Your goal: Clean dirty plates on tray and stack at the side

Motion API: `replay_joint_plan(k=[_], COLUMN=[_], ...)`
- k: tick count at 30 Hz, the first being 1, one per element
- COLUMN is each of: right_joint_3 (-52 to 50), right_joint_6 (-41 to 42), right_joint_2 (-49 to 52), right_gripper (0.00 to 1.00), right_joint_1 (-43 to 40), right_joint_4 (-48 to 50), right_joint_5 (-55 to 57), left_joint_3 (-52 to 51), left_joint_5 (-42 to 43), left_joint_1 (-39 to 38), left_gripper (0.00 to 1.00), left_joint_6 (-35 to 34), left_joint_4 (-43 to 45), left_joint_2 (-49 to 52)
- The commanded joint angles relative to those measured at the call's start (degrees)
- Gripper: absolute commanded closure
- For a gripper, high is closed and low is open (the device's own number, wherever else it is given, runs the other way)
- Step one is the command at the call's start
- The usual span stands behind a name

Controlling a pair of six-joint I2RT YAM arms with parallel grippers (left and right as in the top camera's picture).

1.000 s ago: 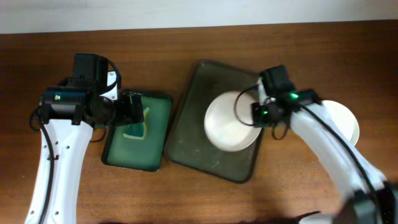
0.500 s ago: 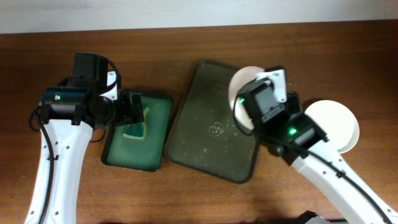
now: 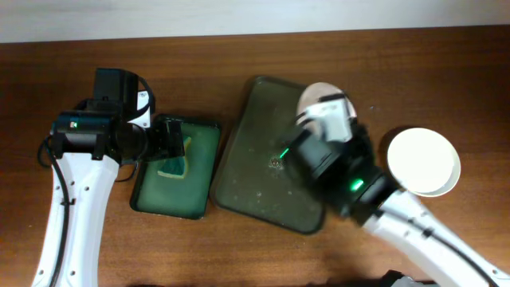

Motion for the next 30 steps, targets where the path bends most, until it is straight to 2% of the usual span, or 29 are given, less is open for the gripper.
replay_joint_plan(k=[1,3,6,8,11,12,13,14,15,17,20,21,22,25,30], right_joint_3=[1.2,1.2,1.1,1.1,1.1,1.1,1.3,2.0,3.6,5.4,5.6,5.6,5.6,5.6,5.2], right_joint_6=[2.1,2.1,2.2,2.8,2.7,2.6,2.5,-0.2,-3.4,-5.1,-6.5,-6.5,-6.5,-6.6,-7.6], right_joint_2=[-0.5,0.6,7.7,14.1,21.7,22.9,22.8,21.8,19.4,13.2,-5.8,-11.8,-18.4,-28.9,-36.9], right_gripper=[0.96,0.96,0.96,0.96,0.95,0.69,0.62,0.49,0.41,0.41,0.31,0.08,0.02,0.02,0.02], right_joint_1=[-25.8,-45.3,-68.8,-75.9,-79.4,-79.4,-79.2,-78.7,-77.2,-73.4,-59.6,-53.7,-45.6,-31.4,-27.4], right_joint_4=[-0.4,-1.2,-0.5,-0.6,-0.8,-0.8,-0.9,-1.1,-3.1,-7.1,-8.1,-6.8,-3.8,-1.3,-3.6], right_joint_5=[-39.4,-51.8,-56.1,-56.8,-59.6,-58.0,-62.2,-70.8,-76.9,-80.5,-82.4,-82.5,-82.5,-82.4,-66.4], left_joint_3=[0.2,0.2,0.2,0.2,0.2,0.2,0.2,0.2,0.2,0.2,0.2,0.2,0.2,0.2,0.2], left_joint_5=[0.8,0.8,0.8,0.8,0.8,0.8,0.8,0.8,0.8,0.8,0.8,0.8,0.8,0.8,0.8], left_joint_1=[0.1,0.1,0.1,0.1,0.1,0.1,0.1,0.1,0.1,0.1,0.1,0.1,0.1,0.1,0.1], left_gripper=[0.01,0.01,0.0,0.01,0.0,0.01,0.01,0.01,0.01,0.01,0.0,0.01,0.01,0.01,0.01], left_joint_6=[0.5,0.5,0.5,0.5,0.5,0.5,0.5,0.5,0.5,0.5,0.5,0.5,0.5,0.5,0.5], left_joint_4=[0.2,0.2,0.2,0.2,0.2,0.2,0.2,0.2,0.2,0.2,0.2,0.2,0.2,0.2,0.2], left_joint_2=[-0.5,-0.5,-0.5,-0.5,-0.5,-0.5,-0.5,-0.5,-0.5,-0.5,-0.5,-0.5,-0.5,-0.5,-0.5])
